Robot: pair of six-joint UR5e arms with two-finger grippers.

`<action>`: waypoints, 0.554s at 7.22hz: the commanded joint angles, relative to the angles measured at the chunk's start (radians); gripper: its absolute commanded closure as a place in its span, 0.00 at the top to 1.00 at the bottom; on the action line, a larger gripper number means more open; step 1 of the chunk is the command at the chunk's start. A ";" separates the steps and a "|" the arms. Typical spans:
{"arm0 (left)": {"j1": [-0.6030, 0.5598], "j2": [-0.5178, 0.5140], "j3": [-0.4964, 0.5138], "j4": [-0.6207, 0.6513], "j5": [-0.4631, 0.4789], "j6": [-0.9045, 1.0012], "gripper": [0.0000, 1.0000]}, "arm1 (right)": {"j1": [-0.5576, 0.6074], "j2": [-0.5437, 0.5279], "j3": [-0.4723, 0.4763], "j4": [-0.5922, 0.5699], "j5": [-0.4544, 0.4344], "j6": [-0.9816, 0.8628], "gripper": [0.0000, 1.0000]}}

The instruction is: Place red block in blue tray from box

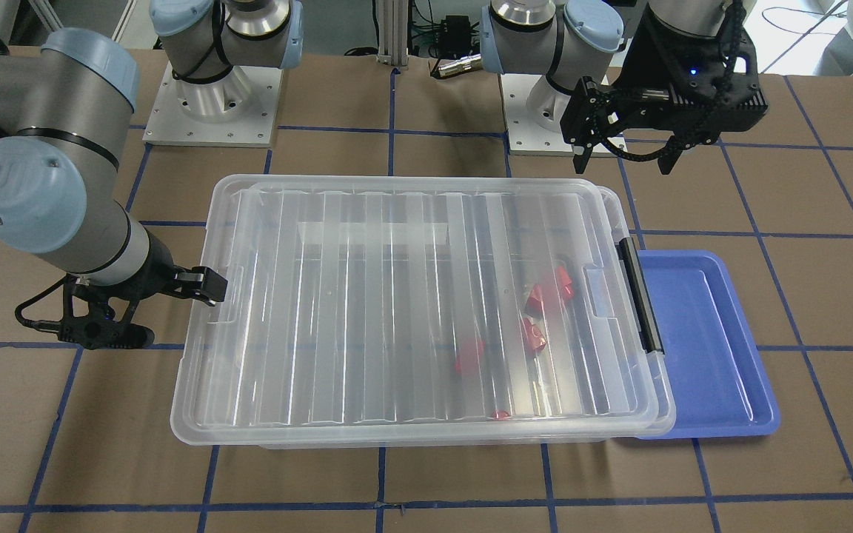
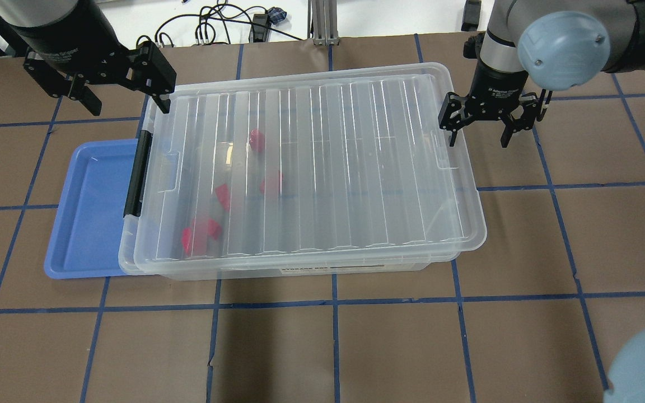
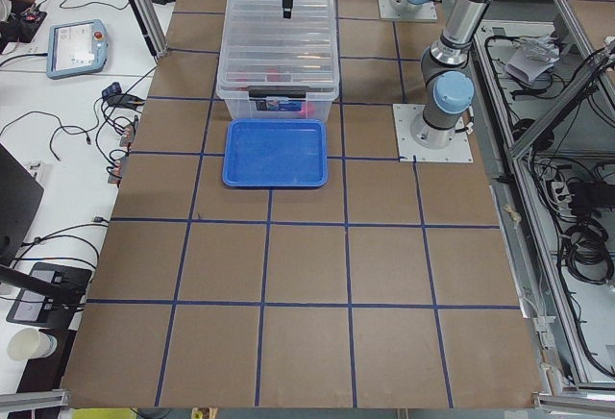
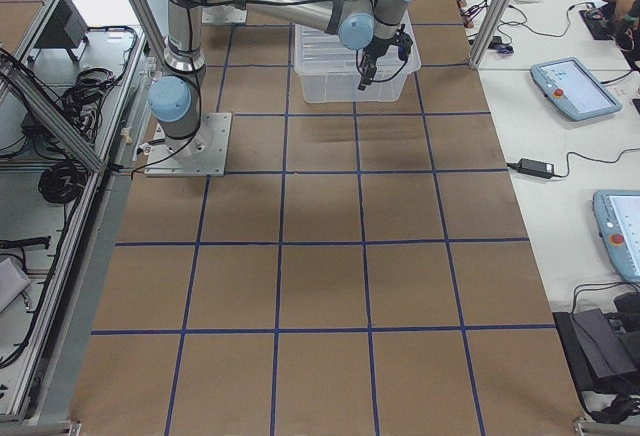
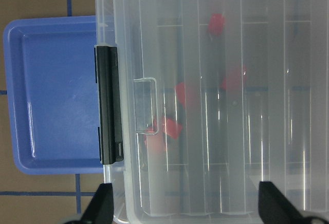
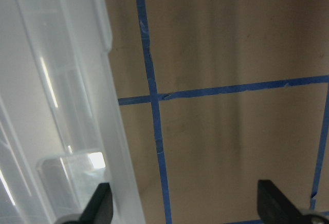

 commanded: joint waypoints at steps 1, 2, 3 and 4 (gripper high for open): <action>-0.002 0.001 0.002 0.000 -0.002 0.000 1.00 | -0.009 0.003 -0.007 -0.008 -0.007 -0.039 1.00; -0.002 0.001 0.001 0.000 -0.002 0.000 1.00 | -0.016 0.003 -0.006 -0.008 -0.009 -0.041 1.00; 0.000 0.001 0.001 0.000 -0.002 0.000 1.00 | -0.030 0.002 -0.004 -0.008 -0.007 -0.043 1.00; 0.000 0.001 -0.001 0.000 -0.002 0.000 1.00 | -0.046 0.002 -0.004 -0.008 -0.007 -0.068 1.00</action>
